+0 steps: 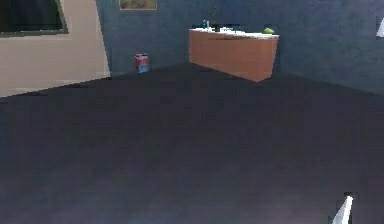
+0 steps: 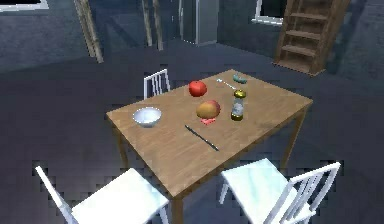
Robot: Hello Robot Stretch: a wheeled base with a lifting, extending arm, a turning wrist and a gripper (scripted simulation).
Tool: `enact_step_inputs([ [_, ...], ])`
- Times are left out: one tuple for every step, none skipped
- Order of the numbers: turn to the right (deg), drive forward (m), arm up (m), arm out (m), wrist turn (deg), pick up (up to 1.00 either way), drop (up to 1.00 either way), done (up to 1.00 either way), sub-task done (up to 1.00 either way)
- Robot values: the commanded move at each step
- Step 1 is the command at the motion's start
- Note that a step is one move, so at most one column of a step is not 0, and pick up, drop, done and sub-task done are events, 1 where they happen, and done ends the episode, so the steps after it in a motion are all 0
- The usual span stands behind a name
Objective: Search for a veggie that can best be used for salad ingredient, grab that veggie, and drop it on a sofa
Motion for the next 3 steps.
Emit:
enact_step_inputs([
  [3.0,0.0,0.0,0.0,0.0,0.0,0.0,0.0,0.0],
  [0.0,1.0,0.0,0.0,0.0,0.0,0.0,0.0,0.0],
  [24.0,0.0,0.0,0.0,0.0,0.0,0.0,0.0,0.0],
])
